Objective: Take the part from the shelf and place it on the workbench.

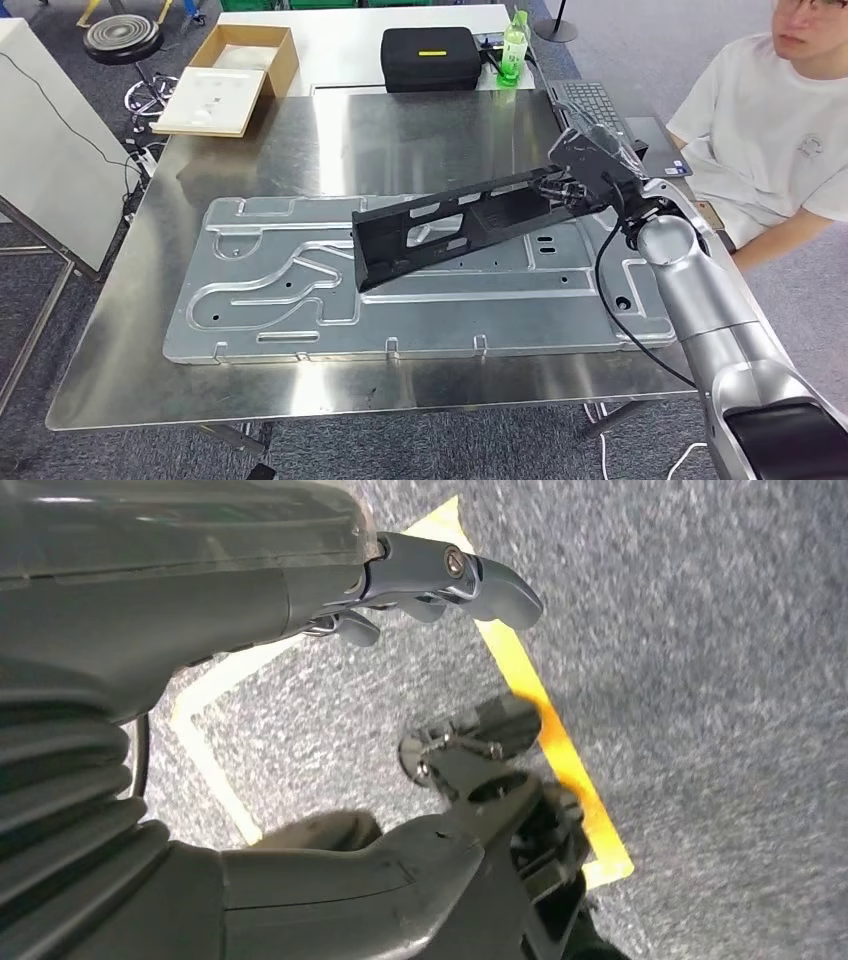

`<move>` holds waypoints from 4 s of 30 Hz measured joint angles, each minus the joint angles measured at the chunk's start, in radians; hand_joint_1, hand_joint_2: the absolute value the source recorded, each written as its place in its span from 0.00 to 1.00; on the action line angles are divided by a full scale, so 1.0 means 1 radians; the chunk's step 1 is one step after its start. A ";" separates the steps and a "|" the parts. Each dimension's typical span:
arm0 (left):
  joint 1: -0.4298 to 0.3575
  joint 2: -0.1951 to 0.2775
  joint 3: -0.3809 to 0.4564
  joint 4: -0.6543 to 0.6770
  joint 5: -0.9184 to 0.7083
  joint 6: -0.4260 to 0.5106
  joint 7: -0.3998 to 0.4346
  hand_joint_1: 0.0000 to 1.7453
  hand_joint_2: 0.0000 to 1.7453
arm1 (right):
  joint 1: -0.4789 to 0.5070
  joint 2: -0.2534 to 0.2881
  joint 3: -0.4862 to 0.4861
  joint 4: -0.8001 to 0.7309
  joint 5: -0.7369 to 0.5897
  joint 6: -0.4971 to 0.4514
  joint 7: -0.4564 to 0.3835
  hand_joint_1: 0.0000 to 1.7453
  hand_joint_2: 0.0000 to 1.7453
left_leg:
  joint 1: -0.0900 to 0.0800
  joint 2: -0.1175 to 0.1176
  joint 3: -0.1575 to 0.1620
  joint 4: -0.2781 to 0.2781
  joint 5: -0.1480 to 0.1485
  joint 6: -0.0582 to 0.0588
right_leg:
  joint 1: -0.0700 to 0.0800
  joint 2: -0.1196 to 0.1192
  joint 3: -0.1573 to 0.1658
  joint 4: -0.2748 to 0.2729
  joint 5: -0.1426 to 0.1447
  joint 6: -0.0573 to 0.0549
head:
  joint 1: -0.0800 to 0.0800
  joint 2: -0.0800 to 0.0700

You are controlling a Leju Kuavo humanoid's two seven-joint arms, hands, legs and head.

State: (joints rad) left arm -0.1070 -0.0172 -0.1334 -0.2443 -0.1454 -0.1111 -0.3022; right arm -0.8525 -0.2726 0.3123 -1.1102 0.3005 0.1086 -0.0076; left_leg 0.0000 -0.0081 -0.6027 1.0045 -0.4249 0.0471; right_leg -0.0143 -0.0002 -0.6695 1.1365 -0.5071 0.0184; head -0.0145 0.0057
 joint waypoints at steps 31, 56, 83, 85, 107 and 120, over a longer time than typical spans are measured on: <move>0.009 0.024 0.035 0.001 -0.001 -0.008 -0.003 0.00 1.00 | -0.230 0.019 0.111 0.463 -0.428 0.237 0.155 0.00 0.00 | 0.000 0.002 0.011 -0.004 -0.002 0.001 | -0.004 0.000 -0.016 0.018 0.002 0.004 | 0.000 0.000; 0.017 0.004 0.043 0.007 -0.030 -0.019 0.022 0.00 0.00 | 0.336 0.118 0.060 -0.512 0.562 -0.579 -0.300 0.00 0.00 | -0.007 0.048 0.005 0.021 -0.027 -0.033 | 0.008 -0.030 0.064 -0.100 0.048 -0.023 | -0.001 0.000; 0.017 0.004 -0.039 0.008 -0.129 -0.022 0.006 0.00 0.00 | 0.529 0.125 0.082 -0.731 0.657 -0.679 -0.281 0.00 0.00 | 0.020 0.023 -0.058 0.162 -0.063 -0.072 | -0.005 -0.073 0.097 -0.114 0.034 -0.033 | -0.006 0.000; 0.009 0.003 -0.040 0.008 -0.129 -0.022 0.002 0.00 0.00 | 0.517 0.124 0.082 -0.734 0.667 -0.671 -0.279 0.00 0.00 | 0.014 0.060 -0.001 0.050 -0.025 -0.068 | -0.002 -0.091 0.097 -0.108 0.028 -0.022 | -0.005 0.000; 0.014 -0.026 -0.031 0.003 -0.094 0.061 -0.024 0.00 0.00 | 0.332 0.053 0.085 -0.751 0.740 -0.629 -0.248 0.00 0.00 | 0.006 -0.056 -0.046 0.099 -0.057 -0.051 | -0.012 0.019 0.079 -0.106 0.046 -0.030 | -0.006 0.000; 0.014 -0.022 -0.016 -0.011 -0.091 0.069 -0.047 0.00 0.00 | 0.351 0.039 0.085 -0.778 0.761 -0.644 -0.244 0.00 0.00 | 0.001 0.035 0.001 0.010 -0.006 -0.021 | 0.000 -0.112 0.106 -0.105 0.017 0.000 | -0.006 0.000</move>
State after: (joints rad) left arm -0.0934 -0.0387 -0.1492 -0.2551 -0.2369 -0.0422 -0.3496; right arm -0.5013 -0.2331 0.3978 -1.8883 1.0613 -0.5353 -0.2519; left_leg 0.0006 0.0269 -0.6019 1.0141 -0.4313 0.0262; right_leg -0.0144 -0.1124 -0.5634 1.0316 -0.4899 0.0180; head -0.0205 0.0057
